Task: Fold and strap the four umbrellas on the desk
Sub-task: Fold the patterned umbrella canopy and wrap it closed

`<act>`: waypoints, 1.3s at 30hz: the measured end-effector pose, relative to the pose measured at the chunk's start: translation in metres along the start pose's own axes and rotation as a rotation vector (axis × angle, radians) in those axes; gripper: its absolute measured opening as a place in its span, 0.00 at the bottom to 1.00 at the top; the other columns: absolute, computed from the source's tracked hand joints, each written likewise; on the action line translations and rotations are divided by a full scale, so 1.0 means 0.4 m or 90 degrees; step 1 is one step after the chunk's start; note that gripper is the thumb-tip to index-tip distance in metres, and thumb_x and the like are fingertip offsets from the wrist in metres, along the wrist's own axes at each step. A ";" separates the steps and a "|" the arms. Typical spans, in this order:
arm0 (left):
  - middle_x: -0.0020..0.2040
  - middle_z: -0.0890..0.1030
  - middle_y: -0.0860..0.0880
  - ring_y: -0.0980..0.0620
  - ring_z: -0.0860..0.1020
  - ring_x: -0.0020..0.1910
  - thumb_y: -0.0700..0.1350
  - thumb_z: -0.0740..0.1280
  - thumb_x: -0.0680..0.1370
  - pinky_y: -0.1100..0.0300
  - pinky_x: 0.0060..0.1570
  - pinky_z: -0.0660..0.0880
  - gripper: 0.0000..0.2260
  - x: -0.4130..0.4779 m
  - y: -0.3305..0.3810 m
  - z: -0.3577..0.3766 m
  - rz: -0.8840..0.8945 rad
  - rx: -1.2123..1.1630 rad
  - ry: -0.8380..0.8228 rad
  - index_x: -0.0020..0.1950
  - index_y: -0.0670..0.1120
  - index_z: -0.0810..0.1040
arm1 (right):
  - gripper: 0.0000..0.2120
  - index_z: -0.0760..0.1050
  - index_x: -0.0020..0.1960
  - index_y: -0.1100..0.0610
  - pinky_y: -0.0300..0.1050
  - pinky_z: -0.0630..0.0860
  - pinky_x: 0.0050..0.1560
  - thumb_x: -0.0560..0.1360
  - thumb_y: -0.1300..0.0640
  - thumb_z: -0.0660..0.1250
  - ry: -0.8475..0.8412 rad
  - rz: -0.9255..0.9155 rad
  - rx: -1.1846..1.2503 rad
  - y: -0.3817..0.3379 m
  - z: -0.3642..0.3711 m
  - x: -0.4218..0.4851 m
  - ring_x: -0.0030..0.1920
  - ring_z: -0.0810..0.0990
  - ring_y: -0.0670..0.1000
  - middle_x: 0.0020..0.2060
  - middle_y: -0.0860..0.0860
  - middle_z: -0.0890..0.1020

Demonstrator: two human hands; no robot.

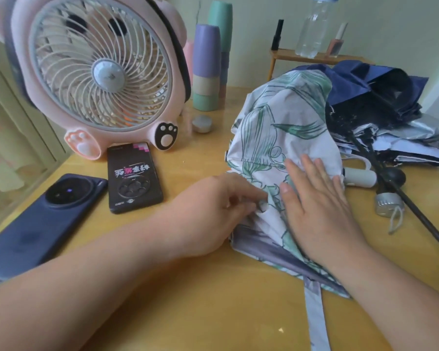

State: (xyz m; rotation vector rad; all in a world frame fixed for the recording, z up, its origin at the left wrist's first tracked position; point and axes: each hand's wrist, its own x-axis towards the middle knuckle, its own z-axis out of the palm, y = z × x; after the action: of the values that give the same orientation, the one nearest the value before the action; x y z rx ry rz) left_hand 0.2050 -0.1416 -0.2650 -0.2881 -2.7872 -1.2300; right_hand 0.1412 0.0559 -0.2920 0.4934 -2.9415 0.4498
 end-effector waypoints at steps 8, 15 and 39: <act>0.58 0.80 0.58 0.63 0.73 0.51 0.45 0.64 0.83 0.77 0.52 0.65 0.12 0.005 -0.013 0.000 0.004 0.032 0.025 0.63 0.54 0.83 | 0.28 0.47 0.83 0.42 0.49 0.36 0.81 0.83 0.43 0.42 -0.012 0.000 -0.011 -0.001 0.005 -0.001 0.80 0.36 0.42 0.82 0.42 0.42; 0.49 0.76 0.58 0.64 0.72 0.42 0.38 0.66 0.79 0.77 0.48 0.65 0.22 0.019 -0.022 0.005 0.070 0.086 -0.061 0.71 0.54 0.76 | 0.29 0.46 0.83 0.41 0.49 0.36 0.81 0.81 0.42 0.41 -0.025 0.002 -0.021 -0.006 0.002 -0.001 0.80 0.35 0.42 0.82 0.42 0.41; 0.40 0.77 0.58 0.61 0.72 0.35 0.41 0.78 0.72 0.68 0.38 0.69 0.20 0.031 -0.017 -0.031 0.079 0.007 -0.127 0.56 0.53 0.73 | 0.28 0.39 0.82 0.40 0.51 0.36 0.81 0.83 0.43 0.41 -0.052 0.008 -0.058 -0.011 -0.002 0.005 0.79 0.29 0.43 0.81 0.42 0.34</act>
State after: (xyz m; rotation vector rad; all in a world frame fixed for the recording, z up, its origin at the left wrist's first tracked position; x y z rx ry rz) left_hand 0.1913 -0.1536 -0.2598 -0.6038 -2.8864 -1.2197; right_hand 0.1409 0.0517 -0.2897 0.4936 -3.0286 0.3015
